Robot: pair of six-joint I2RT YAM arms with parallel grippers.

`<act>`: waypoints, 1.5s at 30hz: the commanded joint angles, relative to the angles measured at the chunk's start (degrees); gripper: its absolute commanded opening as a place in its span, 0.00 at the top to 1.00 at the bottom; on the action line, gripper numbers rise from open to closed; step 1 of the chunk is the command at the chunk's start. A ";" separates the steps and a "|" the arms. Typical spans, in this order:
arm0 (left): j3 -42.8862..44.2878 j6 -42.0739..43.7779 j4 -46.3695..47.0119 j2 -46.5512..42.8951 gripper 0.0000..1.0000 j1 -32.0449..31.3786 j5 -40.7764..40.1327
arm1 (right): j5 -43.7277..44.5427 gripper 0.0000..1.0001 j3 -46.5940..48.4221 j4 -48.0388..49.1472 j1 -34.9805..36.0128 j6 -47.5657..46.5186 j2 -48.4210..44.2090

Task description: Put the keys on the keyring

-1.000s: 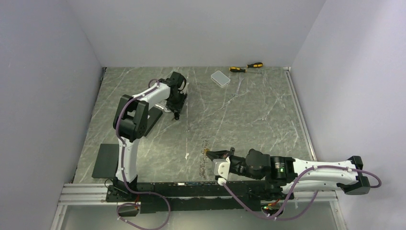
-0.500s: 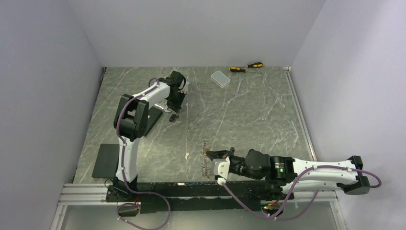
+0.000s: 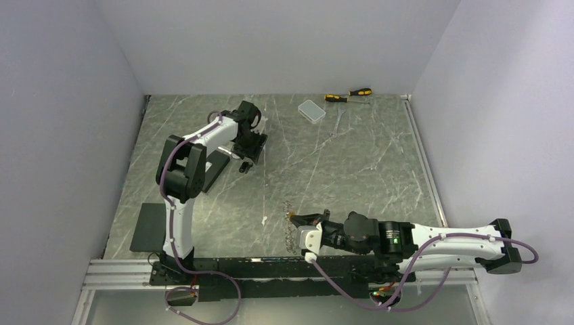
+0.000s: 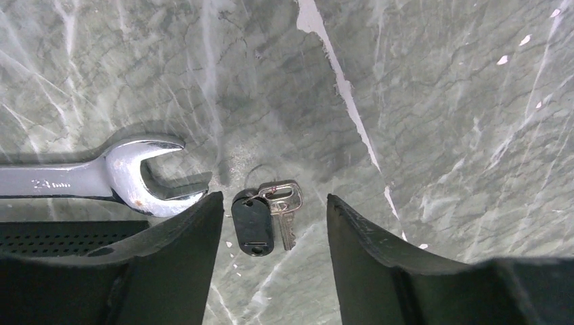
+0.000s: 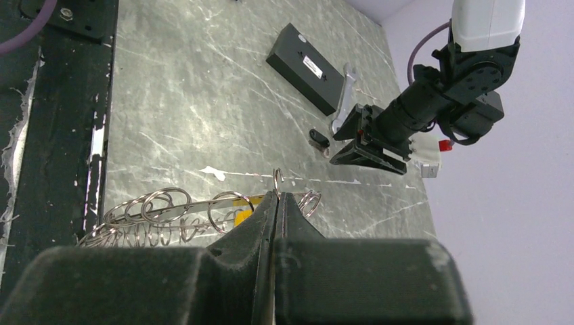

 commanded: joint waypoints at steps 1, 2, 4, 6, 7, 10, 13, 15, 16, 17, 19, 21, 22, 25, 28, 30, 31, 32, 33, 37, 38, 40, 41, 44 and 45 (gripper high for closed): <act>0.41 1.73 -0.83 -2.42 0.41 0.20 -0.16 | 1.09 1.00 1.87 3.02 0.66 0.83 -0.32; 0.28 1.82 -0.89 -2.26 0.42 0.20 -0.27 | 1.10 1.00 1.95 2.89 0.68 0.91 -0.29; -0.14 2.19 -0.68 -2.15 0.44 0.48 -0.19 | 1.10 1.00 2.07 2.86 0.85 1.04 -0.26; -0.26 2.15 -0.56 -1.94 0.46 1.06 0.57 | 1.18 1.00 2.07 2.73 0.94 1.17 -0.21; -0.10 2.10 -0.71 -1.74 0.48 1.41 0.72 | 1.19 1.00 2.18 2.62 1.02 1.25 -0.17; 0.22 2.29 -1.30 -1.12 0.51 2.18 1.12 | 1.35 1.00 2.28 2.41 1.20 1.22 -0.05; 0.18 2.36 -1.47 -0.74 0.55 2.48 1.39 | 1.52 1.00 2.41 2.31 1.30 1.10 0.12; 0.14 2.31 -1.49 -0.49 0.56 2.57 1.48 | 1.54 1.00 2.39 2.29 1.30 1.01 0.28; 0.13 2.35 -1.51 -0.37 0.57 2.57 1.46 | 1.54 1.00 2.46 2.21 1.30 1.08 0.37; 0.14 2.40 -1.54 -0.24 0.57 2.57 1.51 | 1.53 1.00 2.45 2.20 1.35 1.09 0.44; 0.26 2.38 -1.61 0.13 0.57 2.66 1.92 | 1.54 1.00 2.56 2.16 1.39 1.09 0.57; 0.27 2.25 -1.50 0.48 0.57 2.74 2.75 | 1.61 1.00 2.56 2.09 1.39 1.16 0.61; 0.39 2.11 -1.49 0.70 0.57 2.83 3.27 | 1.63 1.00 2.52 2.04 1.39 1.17 0.58; 0.83 1.93 -1.92 1.35 0.57 2.83 4.75 | 1.79 1.00 2.52 2.00 1.47 1.31 0.49; 0.26 1.79 -1.26 1.31 0.59 2.83 5.29 | 1.97 1.00 2.51 1.90 1.55 1.48 0.48; -0.05 1.70 -0.91 1.47 0.63 2.83 5.12 | 2.06 1.00 2.41 1.95 1.61 1.53 0.48; -0.16 1.79 -0.62 1.67 0.64 2.83 5.05 | 2.11 1.00 2.42 2.01 1.65 1.53 0.48; -0.28 1.88 -0.35 1.97 0.65 2.83 5.01 | 2.15 1.00 2.31 2.03 1.65 1.53 0.56; -0.38 1.91 -0.16 2.14 0.66 2.83 4.95 | 2.17 1.00 2.35 2.10 1.65 1.53 0.62; -0.16 2.05 0.43 3.08 0.69 2.83 4.55 | 2.32 1.00 2.42 2.33 1.82 1.53 0.83; -0.04 2.04 0.49 3.17 0.71 2.83 4.53 | 2.37 1.00 2.48 2.34 1.81 1.54 0.83; -0.04 2.12 0.77 3.24 0.75 2.83 4.38 | 2.42 1.00 2.53 2.34 1.89 1.67 0.84; -0.10 2.15 0.87 3.10 0.76 2.83 4.50 | 2.46 1.00 2.46 2.30 1.91 1.70 0.84; -0.39 2.23 1.38 2.73 0.81 2.83 4.67 | 2.58 1.00 2.38 2.39 2.00 1.75 0.92; -0.33 2.27 1.34 2.65 0.81 2.83 4.70 | 2.59 1.00 2.35 2.47 2.00 1.71 1.00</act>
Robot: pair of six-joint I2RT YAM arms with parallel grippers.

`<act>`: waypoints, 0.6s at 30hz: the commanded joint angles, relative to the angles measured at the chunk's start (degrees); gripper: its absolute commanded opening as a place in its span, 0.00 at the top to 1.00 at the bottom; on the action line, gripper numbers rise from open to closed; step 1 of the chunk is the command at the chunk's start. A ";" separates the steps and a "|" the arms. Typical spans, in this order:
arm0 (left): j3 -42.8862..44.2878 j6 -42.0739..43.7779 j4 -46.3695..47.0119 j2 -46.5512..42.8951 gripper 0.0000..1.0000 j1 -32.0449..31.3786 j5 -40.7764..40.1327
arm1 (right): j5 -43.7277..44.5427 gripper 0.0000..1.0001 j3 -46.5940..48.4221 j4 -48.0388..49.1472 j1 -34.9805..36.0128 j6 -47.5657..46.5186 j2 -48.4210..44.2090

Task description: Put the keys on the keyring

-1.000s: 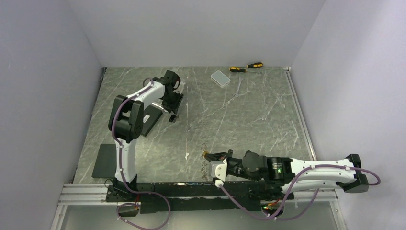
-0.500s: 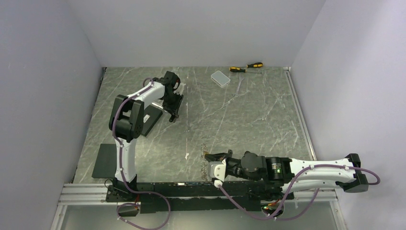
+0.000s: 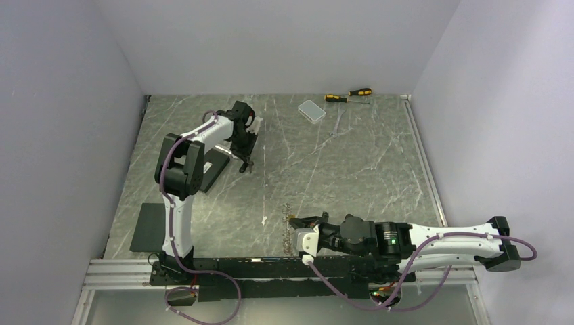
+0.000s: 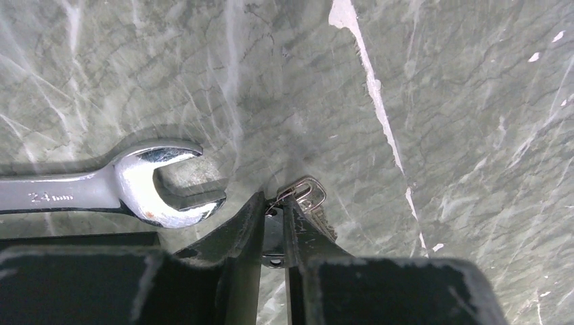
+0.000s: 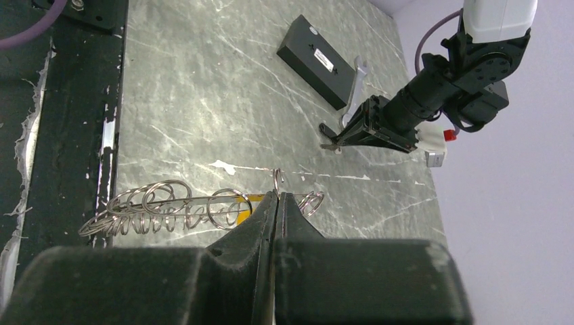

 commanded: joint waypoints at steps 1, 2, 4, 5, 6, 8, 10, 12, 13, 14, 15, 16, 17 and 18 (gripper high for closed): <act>-0.10 0.89 1.45 0.78 0.79 -0.05 0.87 | 1.37 1.00 2.40 3.38 0.51 0.61 -0.17; -0.13 0.87 1.48 0.42 0.76 -0.05 0.78 | 1.45 1.00 2.54 3.40 0.55 0.61 -0.08; -0.41 1.03 1.68 -0.58 0.66 -0.05 0.62 | 1.54 1.00 2.67 3.32 0.60 0.65 0.02; -0.39 1.11 1.55 -1.06 0.62 -0.05 0.28 | 1.55 1.00 2.78 3.24 0.62 0.62 0.10; -0.35 1.32 1.41 -1.64 0.60 -0.05 0.07 | 1.62 1.00 2.87 3.19 0.64 0.66 0.11; -0.25 1.64 1.14 -2.71 0.58 -0.05 -0.58 | 1.72 1.00 2.89 3.13 0.64 0.66 0.20; -0.33 2.00 1.13 -3.65 0.58 -0.05 -1.25 | 1.72 1.00 2.89 3.18 0.73 0.70 0.29; -0.43 2.10 1.33 -4.04 0.59 -0.05 -1.57 | 1.73 1.00 2.82 3.47 0.74 0.63 0.38; -0.35 2.10 1.34 -3.99 0.60 -0.01 -1.58 | 1.72 1.00 2.75 3.59 0.80 0.61 0.45; -0.21 2.15 1.28 -3.78 0.60 0.03 -1.49 | 1.72 1.00 2.71 3.68 0.82 0.61 0.53; -0.06 2.23 1.19 -3.49 0.60 0.04 -1.31 | 1.67 1.00 2.72 3.65 0.82 0.61 0.63; 0.18 2.27 1.09 -3.15 0.61 0.04 -1.14 | 1.64 1.00 2.78 3.69 0.87 0.68 0.71; 0.36 2.32 1.08 -2.92 0.61 0.04 -0.91 | 1.59 1.00 2.83 3.70 0.91 0.74 0.73; 0.72 2.43 1.08 -2.74 0.61 0.04 -0.61 | 1.63 1.00 2.81 3.69 0.91 0.78 0.74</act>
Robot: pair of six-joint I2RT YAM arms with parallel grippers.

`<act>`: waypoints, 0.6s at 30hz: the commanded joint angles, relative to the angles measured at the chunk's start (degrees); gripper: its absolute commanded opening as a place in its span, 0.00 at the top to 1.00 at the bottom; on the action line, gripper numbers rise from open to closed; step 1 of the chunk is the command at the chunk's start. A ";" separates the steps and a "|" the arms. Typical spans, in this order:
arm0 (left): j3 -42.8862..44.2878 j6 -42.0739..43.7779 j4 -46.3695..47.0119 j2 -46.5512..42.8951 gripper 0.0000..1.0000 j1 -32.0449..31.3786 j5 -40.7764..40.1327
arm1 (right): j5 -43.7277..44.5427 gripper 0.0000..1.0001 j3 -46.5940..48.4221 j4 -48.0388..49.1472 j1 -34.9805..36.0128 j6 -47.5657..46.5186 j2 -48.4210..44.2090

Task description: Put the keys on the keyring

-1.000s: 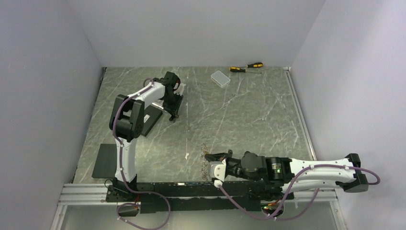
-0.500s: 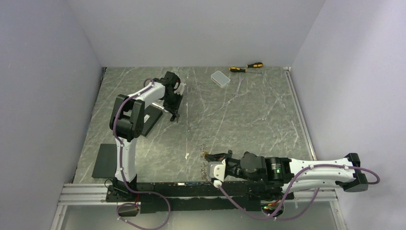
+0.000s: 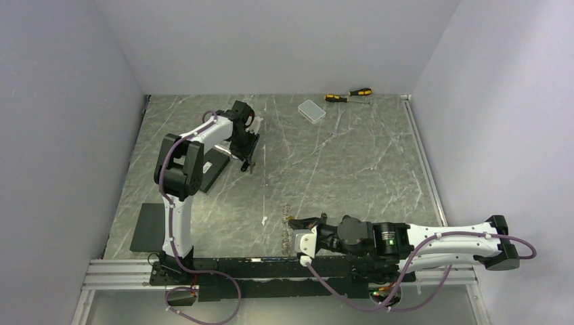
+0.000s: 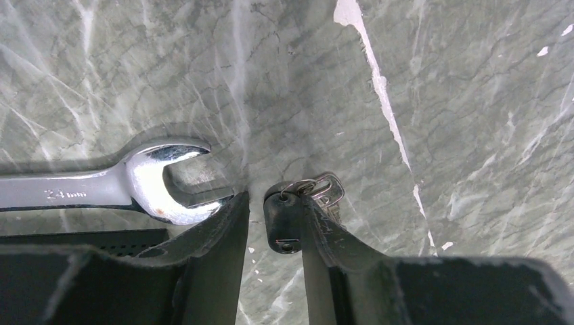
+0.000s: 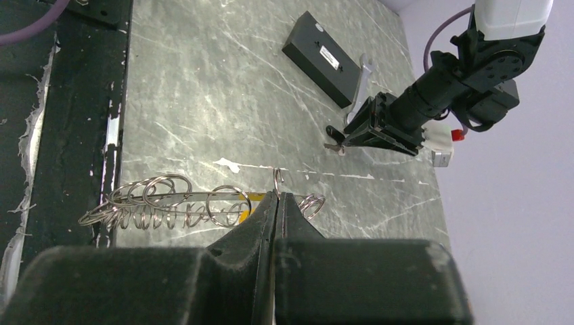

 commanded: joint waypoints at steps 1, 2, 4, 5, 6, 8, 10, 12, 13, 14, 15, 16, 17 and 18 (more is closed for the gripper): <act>1.34 1.23 0.66 -1.82 0.62 0.06 0.45 | 1.42 1.00 2.86 3.69 0.62 0.61 -0.08; 1.56 1.25 0.81 -1.71 0.62 0.06 0.57 | 1.42 1.00 2.88 3.73 0.63 0.61 -0.11; 1.88 1.17 1.20 -1.54 0.63 0.13 1.14 | 1.50 1.00 2.80 3.73 0.71 0.65 -0.12; 1.98 1.17 1.30 -1.47 0.64 0.14 1.40 | 1.57 1.00 2.81 3.71 0.67 0.62 -0.16; 2.07 1.17 1.40 -1.37 0.64 0.15 1.56 | 1.63 1.00 2.74 3.75 0.77 0.61 -0.14; 2.09 1.13 1.70 -1.18 0.65 0.15 1.95 | 1.68 1.00 2.67 3.88 0.80 0.69 -0.08; 2.28 0.99 2.12 -0.97 0.65 0.15 2.49 | 1.68 1.00 2.56 4.07 0.76 0.62 -0.08; 2.85 0.82 2.28 -0.51 0.65 0.15 3.03 | 1.60 1.00 2.42 4.25 0.85 0.54 0.05; 3.44 0.74 2.22 -0.17 0.65 0.15 3.19 | 1.59 1.00 2.49 4.27 0.89 0.53 0.17; 3.83 0.66 2.09 0.15 0.66 0.15 3.29 | 1.59 1.00 2.50 4.25 0.89 0.52 0.29; 4.04 0.64 2.04 0.43 0.66 0.15 3.41 | 1.67 1.00 2.60 4.14 0.89 0.57 0.35; 4.05 0.70 2.07 0.65 0.66 0.15 3.48 | 1.76 1.00 2.63 3.98 0.89 0.61 0.36; 3.94 0.77 2.15 0.84 0.66 0.15 3.58 | 1.84 1.00 2.59 3.85 0.89 0.68 0.32; 3.67 0.81 2.33 0.94 0.67 0.15 3.52 | 1.92 1.00 2.56 3.89 0.88 0.77 0.22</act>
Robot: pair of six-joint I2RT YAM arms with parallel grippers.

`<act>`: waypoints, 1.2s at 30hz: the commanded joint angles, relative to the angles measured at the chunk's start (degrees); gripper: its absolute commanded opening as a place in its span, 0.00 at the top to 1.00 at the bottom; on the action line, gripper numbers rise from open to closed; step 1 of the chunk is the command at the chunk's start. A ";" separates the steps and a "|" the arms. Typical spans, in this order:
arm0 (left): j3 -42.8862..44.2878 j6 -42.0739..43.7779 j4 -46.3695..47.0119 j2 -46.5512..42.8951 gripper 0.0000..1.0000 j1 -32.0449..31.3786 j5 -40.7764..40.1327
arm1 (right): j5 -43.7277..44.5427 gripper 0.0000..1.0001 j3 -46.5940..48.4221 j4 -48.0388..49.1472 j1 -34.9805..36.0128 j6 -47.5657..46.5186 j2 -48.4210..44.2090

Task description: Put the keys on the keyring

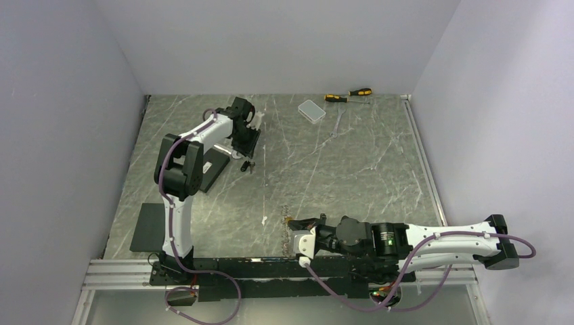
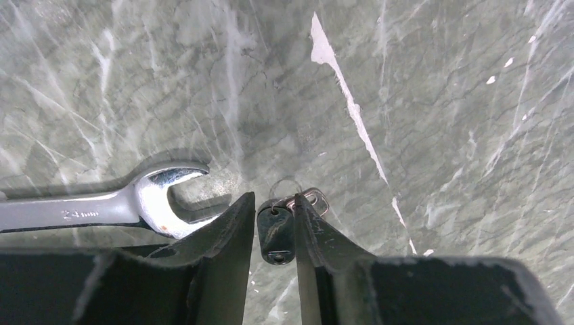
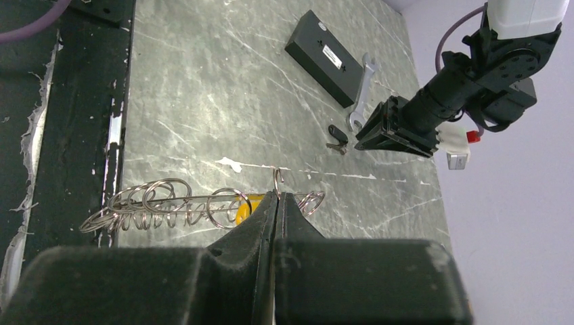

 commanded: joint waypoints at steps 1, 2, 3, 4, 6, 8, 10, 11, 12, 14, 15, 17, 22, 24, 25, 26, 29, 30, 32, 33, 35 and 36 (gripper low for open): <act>1.70 0.66 1.48 0.87 0.68 0.12 1.53 | 1.89 1.00 2.37 3.84 0.43 0.76 -0.57; 1.36 0.70 1.52 0.91 0.69 0.12 1.30 | 1.97 1.00 2.28 3.76 0.43 0.84 -0.67; 1.00 0.70 1.63 1.00 0.70 0.12 1.08 | 1.99 1.00 2.16 3.75 0.43 0.85 -0.76; 0.63 0.77 1.69 1.01 0.71 0.12 1.05 | 1.99 1.00 2.15 3.81 0.43 0.85 -0.84; -0.04 0.66 1.48 1.03 0.71 0.12 0.83 | 1.99 1.00 1.97 3.88 0.41 0.77 -0.82; -1.60 0.68 2.05 0.41 0.71 0.12 0.52 | 1.99 1.00 2.14 3.80 0.43 0.81 -0.69; -2.89 0.56 2.55 0.11 0.69 0.04 0.04 | 1.85 1.00 2.07 3.75 0.43 0.83 -0.60; -2.92 0.53 2.35 0.26 0.69 0.04 -0.14 | 1.82 1.00 2.12 3.69 0.43 0.85 -0.60; -2.85 0.57 2.09 0.43 0.67 0.04 -0.03 | 1.77 1.00 2.17 3.58 0.43 0.85 -0.60; -2.91 0.46 2.14 0.90 0.64 0.04 0.15 | 1.80 1.00 2.25 3.34 0.43 0.85 -0.68; -3.03 0.40 2.19 1.13 0.64 0.04 0.23 | 1.89 1.00 2.22 3.15 0.43 0.85 -0.83; -3.17 0.31 2.55 1.58 0.63 -0.08 0.35 | 2.01 1.00 2.30 2.81 0.50 1.02 -1.01; -3.97 -0.36 2.80 1.75 0.70 -0.60 0.48 | 2.40 1.00 2.62 1.86 0.54 1.52 -1.48; -5.15 -0.28 3.54 1.02 0.77 -1.24 -0.11 | 2.64 1.00 2.64 1.57 0.68 1.64 -1.71; -5.34 -0.12 3.63 0.93 0.85 -1.65 -0.58 | 2.69 1.00 2.52 1.62 0.76 1.65 -1.86; -5.18 -0.09 3.48 0.96 0.98 -1.95 -1.01 | 2.77 1.00 2.34 1.83 0.78 1.62 -1.98; -4.61 -0.43 3.06 0.24 1.00 -2.74 -1.08 | 2.75 1.00 2.42 1.86 0.87 1.40 -1.88; -4.47 -0.77 2.96 -0.52 1.00 -2.85 -0.89 | 2.74 1.00 2.52 1.64 0.87 1.38 -1.79; -4.31 -1.57 2.56 -2.51 1.00 -2.86 -0.16 | 2.78 1.00 2.72 1.40 0.96 1.30 -1.76; -4.36 -1.91 2.34 -3.78 1.00 -2.86 -0.05 | 2.78 1.00 2.78 1.37 0.96 1.29 -1.89; -4.75 -2.02 1.92 -6.68 1.00 -2.86 -0.09 | 2.86 1.00 2.79 1.22 1.05 1.27 -2.09; -5.42 -2.02 1.88 -8.03 1.00 -2.86 -0.13 | 2.87 1.00 2.80 1.16 1.05 1.23 -2.17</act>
